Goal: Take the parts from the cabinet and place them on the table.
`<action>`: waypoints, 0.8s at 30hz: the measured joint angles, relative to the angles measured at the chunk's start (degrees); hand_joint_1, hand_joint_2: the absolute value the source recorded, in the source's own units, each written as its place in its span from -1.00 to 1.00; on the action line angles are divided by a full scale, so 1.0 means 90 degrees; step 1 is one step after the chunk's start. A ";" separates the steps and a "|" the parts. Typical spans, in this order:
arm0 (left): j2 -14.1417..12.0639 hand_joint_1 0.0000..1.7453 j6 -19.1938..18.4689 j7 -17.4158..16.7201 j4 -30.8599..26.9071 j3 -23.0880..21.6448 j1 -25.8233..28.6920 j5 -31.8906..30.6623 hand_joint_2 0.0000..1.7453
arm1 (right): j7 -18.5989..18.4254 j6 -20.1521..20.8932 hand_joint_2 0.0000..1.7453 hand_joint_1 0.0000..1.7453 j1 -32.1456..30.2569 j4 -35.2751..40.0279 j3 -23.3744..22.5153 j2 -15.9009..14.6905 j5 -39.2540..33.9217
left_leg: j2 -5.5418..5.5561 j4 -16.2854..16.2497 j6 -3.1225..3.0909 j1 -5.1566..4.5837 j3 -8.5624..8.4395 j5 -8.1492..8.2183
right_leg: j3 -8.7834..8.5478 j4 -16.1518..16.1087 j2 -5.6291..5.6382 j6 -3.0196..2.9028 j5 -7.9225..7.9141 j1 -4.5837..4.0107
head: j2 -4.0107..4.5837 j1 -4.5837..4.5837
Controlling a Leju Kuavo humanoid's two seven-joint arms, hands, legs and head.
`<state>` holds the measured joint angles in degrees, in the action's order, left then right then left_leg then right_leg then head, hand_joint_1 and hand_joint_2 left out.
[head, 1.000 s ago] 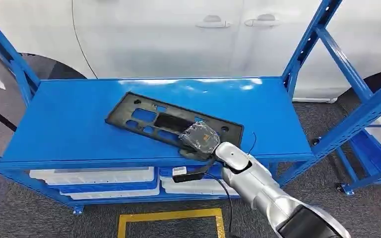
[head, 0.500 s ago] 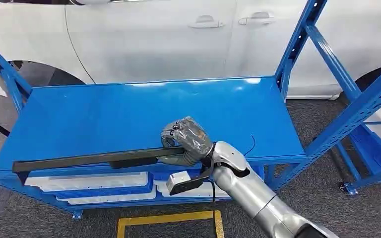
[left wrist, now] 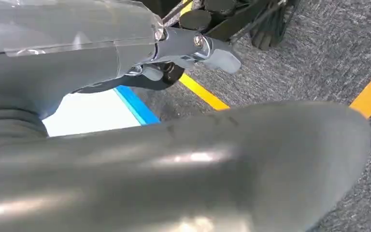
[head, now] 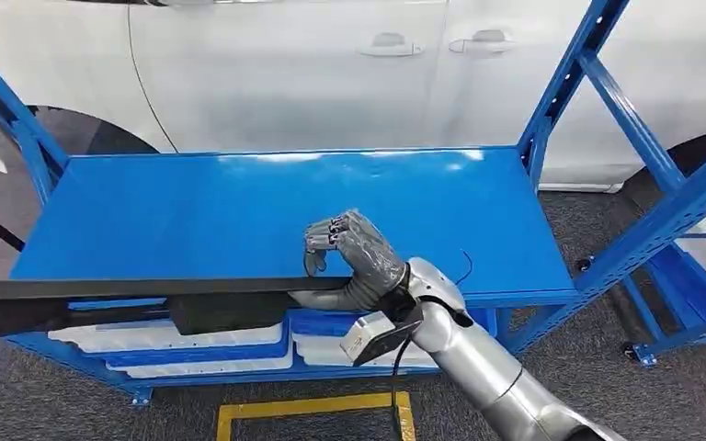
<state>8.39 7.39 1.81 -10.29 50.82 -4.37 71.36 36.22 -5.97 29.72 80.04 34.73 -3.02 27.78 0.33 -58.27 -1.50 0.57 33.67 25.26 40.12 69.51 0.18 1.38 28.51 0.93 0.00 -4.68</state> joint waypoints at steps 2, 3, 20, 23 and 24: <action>0.0002 -1.00 0.0000 0.0002 0.0000 0.0000 -0.0002 0.0000 -1.00 | 0.0019 0.0000 1.00 1.00 0.0000 0.0102 -0.0019 -0.0012 -0.0024 | 0.0000 -0.0012 0.0044 0.0000 -0.0015 0.0027 | -0.0534 -0.1073 -0.0016 -0.0039 -0.0391 0.0000 | 0.0000 0.0000; 0.0002 -1.00 0.0000 0.0002 0.0000 0.0000 -0.0008 -0.0002 -1.00 | 0.0032 0.0002 1.00 1.00 -0.0006 0.0149 -0.0024 -0.0017 -0.0066 | 0.0004 -0.0037 0.0092 -0.0048 0.0007 0.0041 | -0.0568 -0.1163 -0.0014 -0.0080 -0.0338 -0.0050 | 0.0000 0.0000; -0.0005 -1.00 0.0019 0.0002 0.0000 0.0000 -0.0006 -0.0002 -1.00 | 0.0338 0.1552 1.00 1.00 -0.0489 0.1139 -0.0168 -0.0143 -0.2041 | 0.0005 -0.0053 0.0155 -0.0052 -0.0023 0.0082 | -0.0630 -0.1179 0.0016 -0.0225 -0.0307 -0.0096 | 0.0000 0.0000; 0.0010 -1.00 0.0019 -0.0010 0.0000 0.0000 0.0005 0.0000 -1.00 | 0.0345 0.1939 1.00 1.00 -0.0537 0.1217 -0.0199 -0.0167 -0.2442 | 0.0002 0.0046 0.0031 -0.0006 -0.0068 0.0020 | -0.0634 -0.1141 0.0016 -0.0111 -0.0257 -0.0070 | 0.0000 0.0000; 0.0010 -1.00 0.0022 -0.0014 0.0000 0.0000 -0.0001 0.0000 -1.00 | 0.0342 0.2121 1.00 1.00 -0.0573 0.1282 -0.0235 -0.0175 -0.2648 | 0.0004 0.0061 0.0020 -0.0011 -0.0076 0.0014 | -0.0588 -0.1033 0.0010 -0.0080 -0.0168 -0.0070 | 0.0000 0.0002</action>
<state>8.48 7.58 1.68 -10.29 50.82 -4.37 71.36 39.30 13.12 24.56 91.58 32.61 -4.59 3.95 0.36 -57.72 -1.32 0.47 32.99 25.38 34.83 60.21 0.28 0.66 27.00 0.31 0.00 -4.66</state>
